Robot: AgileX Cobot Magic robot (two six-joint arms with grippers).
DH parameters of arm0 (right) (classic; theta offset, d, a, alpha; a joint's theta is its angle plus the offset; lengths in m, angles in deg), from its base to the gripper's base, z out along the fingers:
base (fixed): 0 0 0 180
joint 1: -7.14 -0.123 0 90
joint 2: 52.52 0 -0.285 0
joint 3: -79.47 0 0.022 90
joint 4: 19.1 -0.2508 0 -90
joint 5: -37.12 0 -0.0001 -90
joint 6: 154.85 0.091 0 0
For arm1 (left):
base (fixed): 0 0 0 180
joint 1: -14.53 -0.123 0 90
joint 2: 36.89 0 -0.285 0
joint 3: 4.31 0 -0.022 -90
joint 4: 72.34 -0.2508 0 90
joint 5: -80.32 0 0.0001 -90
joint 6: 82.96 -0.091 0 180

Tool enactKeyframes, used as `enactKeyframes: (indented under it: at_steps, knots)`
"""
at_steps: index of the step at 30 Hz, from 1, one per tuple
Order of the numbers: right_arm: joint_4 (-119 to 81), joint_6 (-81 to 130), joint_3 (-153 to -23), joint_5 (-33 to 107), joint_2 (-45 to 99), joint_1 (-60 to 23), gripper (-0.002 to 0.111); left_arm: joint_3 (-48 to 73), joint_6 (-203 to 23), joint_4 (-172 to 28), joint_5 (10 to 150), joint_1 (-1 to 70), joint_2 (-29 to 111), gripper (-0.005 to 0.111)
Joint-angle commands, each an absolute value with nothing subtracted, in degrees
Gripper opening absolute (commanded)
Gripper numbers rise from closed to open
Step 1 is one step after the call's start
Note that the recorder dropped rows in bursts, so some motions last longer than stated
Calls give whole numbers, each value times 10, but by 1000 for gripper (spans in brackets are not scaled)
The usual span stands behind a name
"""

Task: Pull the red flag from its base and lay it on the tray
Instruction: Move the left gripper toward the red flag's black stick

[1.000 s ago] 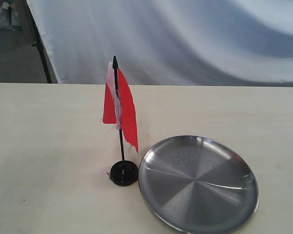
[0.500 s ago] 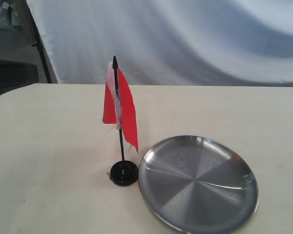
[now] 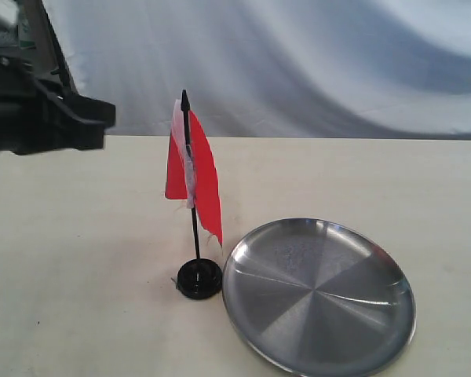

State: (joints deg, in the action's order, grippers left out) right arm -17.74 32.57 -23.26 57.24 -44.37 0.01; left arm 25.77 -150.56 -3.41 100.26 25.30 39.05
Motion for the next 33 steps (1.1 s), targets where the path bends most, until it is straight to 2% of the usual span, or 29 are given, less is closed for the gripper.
enactKeyframes:
  at_steps: [1, 4, 8, 11, 14, 16, 20, 24, 33]
  knots:
    - [-175, 325, -233, 570, -447, 1, 0, 254, -1555, -38, 914, 338, 465, 0]
    - [-175, 325, -233, 570, -447, 1, 0, 254, -1562, -38, 860, 369, 504, 2]
    - [-175, 325, -233, 570, -447, 1, 0, 254, -1556, -38, 842, 374, 531, 16]
    - [-175, 325, -233, 570, -447, 1, 0, 254, -1556, -38, 850, 374, 541, 36]
    - [-175, 325, -233, 570, -447, 1, 0, 254, -1554, -36, 856, 374, 549, 62]
    - [-175, 325, -233, 570, -447, 1, 0, 254, -1546, -36, 856, 374, 557, 72]
    - [-175, 325, -233, 570, -447, 1, 0, 254, -1527, -36, 862, 374, 577, 68]
    - [-175, 325, -233, 570, -447, 1, 0, 254, -1526, -36, 869, 374, 604, 54]
    - [-175, 325, -233, 570, -447, 1, 0, 254, -1526, -30, 871, 376, 650, 53]
